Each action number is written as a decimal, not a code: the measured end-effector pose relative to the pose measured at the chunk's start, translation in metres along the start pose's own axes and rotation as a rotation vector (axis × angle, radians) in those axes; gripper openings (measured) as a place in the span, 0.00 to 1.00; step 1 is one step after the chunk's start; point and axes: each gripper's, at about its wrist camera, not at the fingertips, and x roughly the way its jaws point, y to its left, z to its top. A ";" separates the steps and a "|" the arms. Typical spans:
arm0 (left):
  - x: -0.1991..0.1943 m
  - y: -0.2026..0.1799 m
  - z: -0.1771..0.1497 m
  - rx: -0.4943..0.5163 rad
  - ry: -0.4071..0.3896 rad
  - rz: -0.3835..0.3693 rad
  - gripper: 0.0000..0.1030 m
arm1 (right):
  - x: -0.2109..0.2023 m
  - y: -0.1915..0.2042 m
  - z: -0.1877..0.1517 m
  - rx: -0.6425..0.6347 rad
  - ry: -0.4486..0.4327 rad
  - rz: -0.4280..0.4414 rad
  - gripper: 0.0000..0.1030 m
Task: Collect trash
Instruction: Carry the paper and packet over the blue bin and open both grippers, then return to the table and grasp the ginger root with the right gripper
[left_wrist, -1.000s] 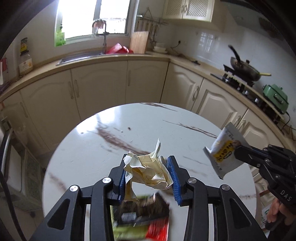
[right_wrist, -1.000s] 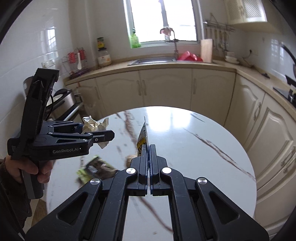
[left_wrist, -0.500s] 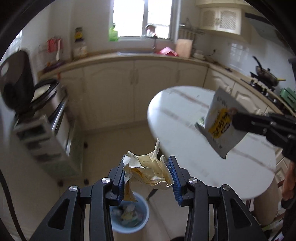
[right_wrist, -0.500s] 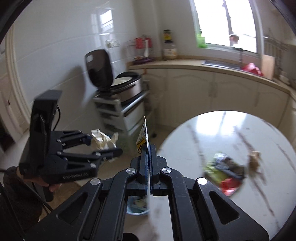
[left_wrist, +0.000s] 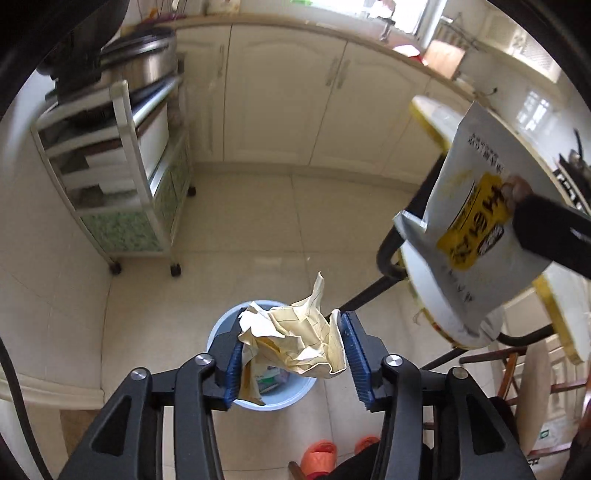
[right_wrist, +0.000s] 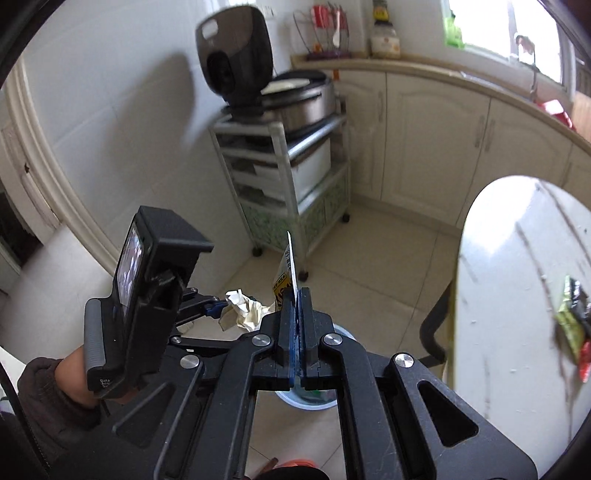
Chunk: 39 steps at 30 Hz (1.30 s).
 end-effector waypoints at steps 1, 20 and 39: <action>0.005 0.000 -0.001 -0.001 0.009 0.001 0.51 | 0.007 0.000 -0.002 0.001 0.013 -0.003 0.02; -0.036 0.008 -0.047 -0.185 -0.043 0.177 0.69 | 0.076 -0.009 -0.018 0.065 0.090 0.000 0.24; -0.150 -0.128 -0.053 0.060 -0.322 0.054 0.82 | -0.138 -0.142 -0.027 0.231 -0.189 -0.297 0.64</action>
